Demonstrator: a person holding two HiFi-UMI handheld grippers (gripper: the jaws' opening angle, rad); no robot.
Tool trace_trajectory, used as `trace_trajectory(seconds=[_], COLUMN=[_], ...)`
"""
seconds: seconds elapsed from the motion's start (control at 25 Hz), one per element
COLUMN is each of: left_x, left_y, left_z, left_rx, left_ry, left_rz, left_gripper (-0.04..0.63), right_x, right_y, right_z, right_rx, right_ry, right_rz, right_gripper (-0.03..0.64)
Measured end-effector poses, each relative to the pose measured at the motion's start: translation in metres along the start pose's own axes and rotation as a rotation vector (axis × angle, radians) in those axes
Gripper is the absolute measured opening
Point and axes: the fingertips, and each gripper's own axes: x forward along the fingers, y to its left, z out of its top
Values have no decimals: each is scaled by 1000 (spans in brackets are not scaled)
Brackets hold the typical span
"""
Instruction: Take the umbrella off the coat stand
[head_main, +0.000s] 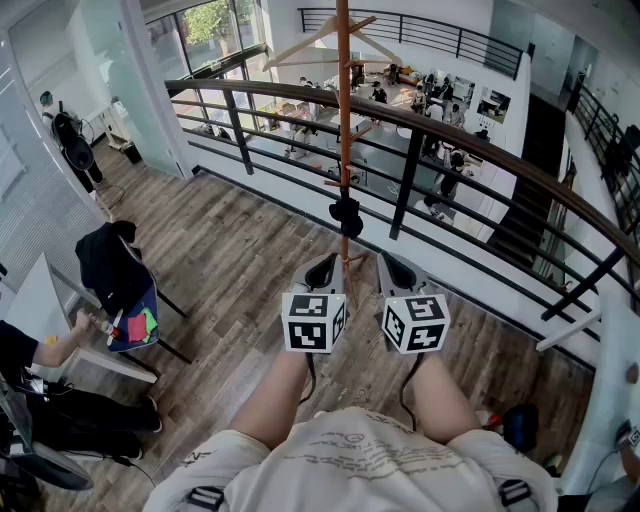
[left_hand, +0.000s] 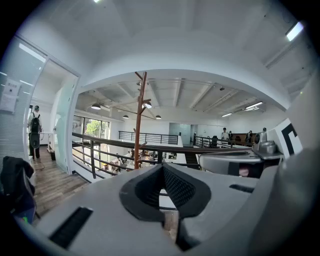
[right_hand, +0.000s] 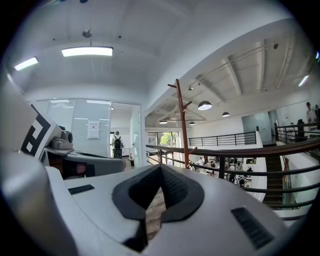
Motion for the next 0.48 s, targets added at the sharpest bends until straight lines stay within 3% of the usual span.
trace_trajectory(seconds=[0.48], left_x=[2], left_y=[3], left_z=[-11], left_rx=[-12], left_ry=[5], left_rz=[-21], left_gripper=[5], right_x=[3], right_y=[2], right_z=[-11], right_rx=[25], right_ry=[-26], right_rz=[17], right_gripper=[2])
